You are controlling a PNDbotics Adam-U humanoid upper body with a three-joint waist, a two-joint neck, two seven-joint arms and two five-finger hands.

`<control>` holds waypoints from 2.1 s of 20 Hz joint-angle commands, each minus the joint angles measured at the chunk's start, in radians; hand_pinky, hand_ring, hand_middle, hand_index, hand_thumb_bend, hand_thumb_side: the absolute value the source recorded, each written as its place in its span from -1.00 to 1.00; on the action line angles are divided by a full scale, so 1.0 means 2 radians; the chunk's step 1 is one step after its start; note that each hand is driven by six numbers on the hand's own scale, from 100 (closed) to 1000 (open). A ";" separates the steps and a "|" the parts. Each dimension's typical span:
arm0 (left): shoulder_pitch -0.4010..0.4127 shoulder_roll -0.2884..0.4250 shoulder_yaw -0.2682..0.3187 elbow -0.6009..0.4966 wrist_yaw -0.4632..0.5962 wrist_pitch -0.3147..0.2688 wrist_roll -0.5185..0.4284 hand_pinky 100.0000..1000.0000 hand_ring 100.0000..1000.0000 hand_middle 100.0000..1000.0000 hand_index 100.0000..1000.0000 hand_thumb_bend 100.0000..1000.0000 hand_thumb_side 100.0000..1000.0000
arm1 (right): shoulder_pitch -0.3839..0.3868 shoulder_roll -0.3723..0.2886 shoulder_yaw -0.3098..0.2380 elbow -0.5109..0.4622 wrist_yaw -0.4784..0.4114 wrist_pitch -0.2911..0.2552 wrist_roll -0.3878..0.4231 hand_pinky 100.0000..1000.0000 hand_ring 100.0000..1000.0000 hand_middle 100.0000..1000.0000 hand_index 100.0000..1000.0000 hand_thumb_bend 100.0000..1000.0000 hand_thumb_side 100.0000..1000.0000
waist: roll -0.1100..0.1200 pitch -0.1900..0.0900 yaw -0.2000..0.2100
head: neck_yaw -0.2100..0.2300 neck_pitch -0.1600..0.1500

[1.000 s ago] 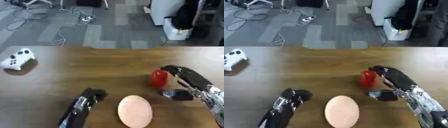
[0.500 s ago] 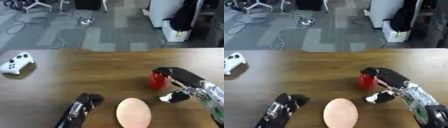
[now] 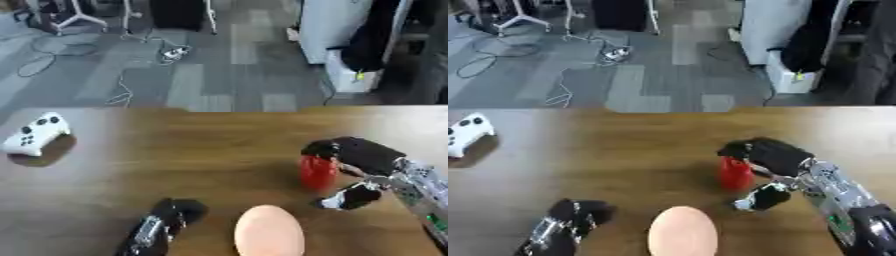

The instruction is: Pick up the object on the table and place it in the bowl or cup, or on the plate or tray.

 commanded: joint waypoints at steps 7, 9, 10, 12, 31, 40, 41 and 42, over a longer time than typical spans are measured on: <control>-0.005 -0.004 -0.003 -0.014 0.005 -0.003 -0.013 0.65 0.60 0.18 0.42 -0.77 1.00 | 0.006 -0.038 0.002 -0.038 0.012 -0.014 0.026 0.60 0.70 0.76 0.93 -0.01 0.12 | 0.001 -0.002 0.009 | -0.010 -0.020; -0.005 -0.004 -0.003 -0.014 0.005 -0.004 -0.015 0.65 0.60 0.18 0.42 -0.77 1.00 | 0.016 -0.048 0.002 -0.054 0.007 -0.014 0.031 0.60 0.69 0.75 0.91 -0.03 0.12 | 0.001 -0.001 0.010 | -0.011 -0.023; -0.005 -0.004 -0.003 -0.015 0.005 -0.004 -0.015 0.65 0.60 0.18 0.42 -0.77 1.00 | 0.020 -0.052 0.002 -0.061 0.004 -0.013 0.033 0.60 0.69 0.74 0.90 -0.03 0.11 | 0.001 -0.001 0.011 | -0.012 -0.024; -0.006 -0.005 -0.003 -0.015 0.005 -0.005 -0.017 0.65 0.60 0.18 0.42 -0.77 1.00 | 0.025 -0.057 0.002 -0.071 -0.003 -0.011 0.037 0.60 0.69 0.74 0.90 -0.03 0.12 | 0.001 0.001 0.013 | -0.012 -0.024; -0.010 -0.005 -0.002 -0.018 0.006 -0.008 -0.023 0.66 0.62 0.18 0.42 -0.78 1.00 | 0.032 -0.099 -0.019 -0.107 -0.049 0.000 0.021 0.60 0.68 0.73 0.88 -0.11 0.18 | 0.001 0.009 0.021 | -0.014 -0.033; -0.011 -0.005 -0.002 -0.020 0.006 -0.009 -0.025 0.66 0.62 0.18 0.43 -0.79 1.00 | 0.031 -0.095 -0.019 -0.089 -0.041 0.008 0.017 0.61 0.68 0.73 0.86 -0.12 0.20 | 0.004 0.013 0.023 | -0.017 -0.037; -0.012 -0.005 -0.002 -0.020 0.006 -0.009 -0.025 0.66 0.62 0.18 0.43 -0.79 1.00 | 0.029 -0.093 -0.019 -0.086 -0.039 0.008 0.018 0.61 0.68 0.73 0.86 -0.12 0.20 | 0.005 0.014 0.024 | -0.018 -0.038; -0.012 -0.006 -0.003 -0.020 0.006 -0.009 -0.026 0.66 0.62 0.18 0.42 -0.79 1.00 | 0.027 -0.092 -0.019 -0.082 -0.037 0.009 0.018 0.61 0.68 0.73 0.86 -0.12 0.19 | 0.005 0.015 0.025 | -0.019 -0.039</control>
